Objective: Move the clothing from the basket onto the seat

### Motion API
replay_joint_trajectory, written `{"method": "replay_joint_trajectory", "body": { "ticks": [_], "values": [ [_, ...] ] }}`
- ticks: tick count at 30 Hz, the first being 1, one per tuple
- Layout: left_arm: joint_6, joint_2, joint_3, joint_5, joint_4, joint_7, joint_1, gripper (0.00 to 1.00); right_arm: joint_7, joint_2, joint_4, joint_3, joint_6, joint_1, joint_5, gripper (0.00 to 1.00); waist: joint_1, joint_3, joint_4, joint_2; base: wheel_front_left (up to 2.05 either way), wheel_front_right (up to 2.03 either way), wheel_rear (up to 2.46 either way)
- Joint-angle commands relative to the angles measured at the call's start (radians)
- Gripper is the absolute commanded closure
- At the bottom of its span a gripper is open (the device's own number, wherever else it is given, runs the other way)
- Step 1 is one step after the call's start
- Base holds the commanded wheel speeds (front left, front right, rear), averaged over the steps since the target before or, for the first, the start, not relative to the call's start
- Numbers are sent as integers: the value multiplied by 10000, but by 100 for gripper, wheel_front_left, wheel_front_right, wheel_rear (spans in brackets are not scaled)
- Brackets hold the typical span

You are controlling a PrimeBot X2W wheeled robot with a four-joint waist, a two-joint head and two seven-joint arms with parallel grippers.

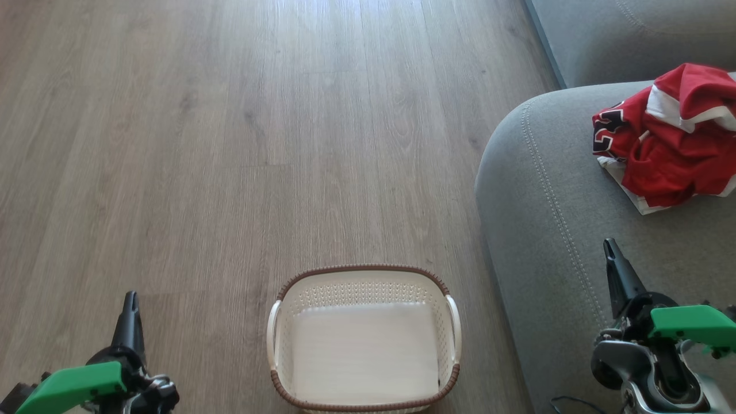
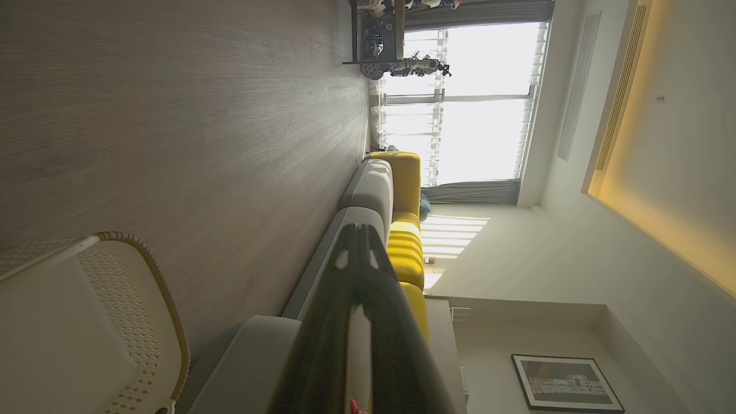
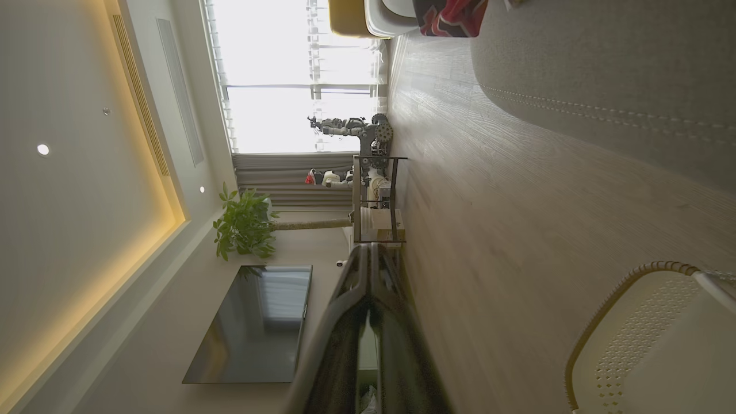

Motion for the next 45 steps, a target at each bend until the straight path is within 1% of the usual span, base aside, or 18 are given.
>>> {"method": "replay_joint_trajectory", "body": {
  "ticks": [1,45],
  "values": [
    [-85,93,351,-4,-374,77,-473,100,-84,-232,-393,230,0,-502,116,100,0,0,0,0,0,0,0],
    [-84,86,359,4,-382,85,-471,100,-691,-806,-559,977,0,-489,772,100,0,5,1,0,0,0,0]
  ]
}}
